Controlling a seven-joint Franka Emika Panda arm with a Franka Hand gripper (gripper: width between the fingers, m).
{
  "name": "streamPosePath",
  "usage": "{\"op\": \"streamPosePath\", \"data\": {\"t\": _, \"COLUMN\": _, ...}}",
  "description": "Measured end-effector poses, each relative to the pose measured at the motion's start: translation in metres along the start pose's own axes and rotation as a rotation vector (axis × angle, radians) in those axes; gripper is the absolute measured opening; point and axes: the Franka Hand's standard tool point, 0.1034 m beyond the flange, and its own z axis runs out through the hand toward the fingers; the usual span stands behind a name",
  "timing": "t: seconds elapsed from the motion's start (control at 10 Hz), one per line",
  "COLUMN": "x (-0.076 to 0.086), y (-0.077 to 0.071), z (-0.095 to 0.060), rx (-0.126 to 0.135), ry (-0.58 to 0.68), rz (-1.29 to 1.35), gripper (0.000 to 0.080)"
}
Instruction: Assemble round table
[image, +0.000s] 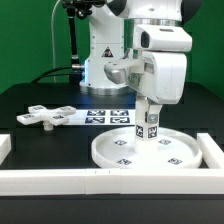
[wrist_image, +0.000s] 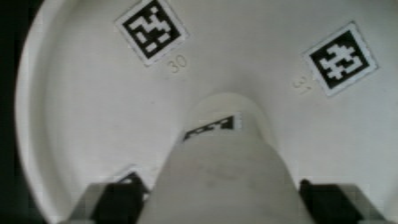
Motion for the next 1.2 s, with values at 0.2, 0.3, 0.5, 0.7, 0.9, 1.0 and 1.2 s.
{"op": "streamPosePath", "data": {"t": 0.2, "x": -0.0006, "y": -0.0002, "z": 0.0003, "rx": 0.001, "ry": 0.000, "rz": 0.013, "gripper": 0.0407}}
{"op": "streamPosePath", "data": {"t": 0.3, "x": -0.0007, "y": -0.0002, "z": 0.0003, "rx": 0.001, "ry": 0.000, "rz": 0.030, "gripper": 0.0407}}
{"op": "streamPosePath", "data": {"t": 0.5, "x": 0.0002, "y": -0.0002, "z": 0.0002, "rx": 0.013, "ry": -0.002, "rz": 0.156, "gripper": 0.0407}}
{"op": "streamPosePath", "data": {"t": 0.7, "x": 0.0017, "y": -0.0026, "z": 0.0001, "rx": 0.034, "ry": -0.012, "rz": 0.477, "gripper": 0.0409}}
{"op": "streamPosePath", "data": {"t": 0.9, "x": 0.0025, "y": -0.0035, "z": -0.0003, "rx": 0.039, "ry": -0.018, "rz": 0.705, "gripper": 0.0409}}
{"op": "streamPosePath", "data": {"t": 1.0, "x": 0.0024, "y": -0.0034, "z": -0.0006, "rx": 0.038, "ry": -0.019, "rz": 0.736, "gripper": 0.0409}}
{"op": "streamPosePath", "data": {"t": 1.2, "x": 0.0028, "y": -0.0032, "z": -0.0009, "rx": 0.040, "ry": -0.015, "rz": 0.862, "gripper": 0.0409}}
